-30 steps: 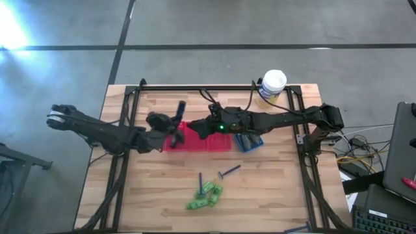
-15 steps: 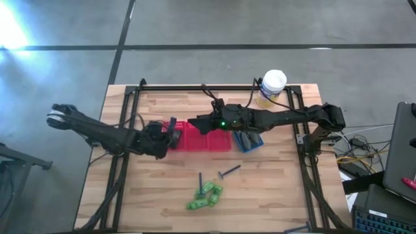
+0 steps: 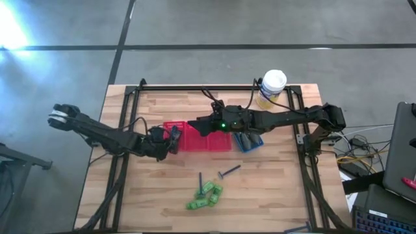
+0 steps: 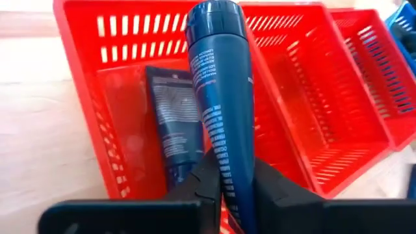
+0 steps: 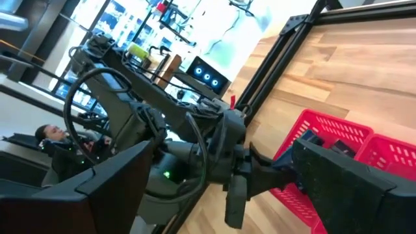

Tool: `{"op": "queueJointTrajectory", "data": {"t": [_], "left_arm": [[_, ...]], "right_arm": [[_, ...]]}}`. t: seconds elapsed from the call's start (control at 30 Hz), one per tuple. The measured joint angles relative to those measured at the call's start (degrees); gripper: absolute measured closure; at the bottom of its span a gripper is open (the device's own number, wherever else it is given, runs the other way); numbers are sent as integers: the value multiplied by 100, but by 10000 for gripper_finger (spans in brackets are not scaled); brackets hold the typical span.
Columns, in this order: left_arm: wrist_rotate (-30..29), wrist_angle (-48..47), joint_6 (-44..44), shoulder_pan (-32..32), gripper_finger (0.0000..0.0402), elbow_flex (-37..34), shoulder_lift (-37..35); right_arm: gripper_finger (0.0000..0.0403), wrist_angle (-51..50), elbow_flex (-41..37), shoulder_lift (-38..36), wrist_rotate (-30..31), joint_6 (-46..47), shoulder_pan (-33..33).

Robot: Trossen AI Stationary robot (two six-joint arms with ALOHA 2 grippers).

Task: Pick & Place Travel size toiletries
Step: Put the blue shave cream into the left red bin, then put the blue razor into the right red bin

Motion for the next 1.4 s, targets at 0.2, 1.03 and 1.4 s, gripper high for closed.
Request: {"op": "queueJointTrajectory", "data": {"t": [0.2, 1.03, 1.4], "left_arm": [[104, 22, -62, 5, 311, -71, 0], [-386, -98, 3213, -791, 257, 972, -262], [-402, -145, 2890, -1002, 257, 967, -260]], "right_arm": [[39, 0, 0, -2, 2, -22, -4], [39, -4571, -349, 206, -1883, -4519, 1646], [39, -4594, -365, 1243, -1594, -4892, 1960]]}}
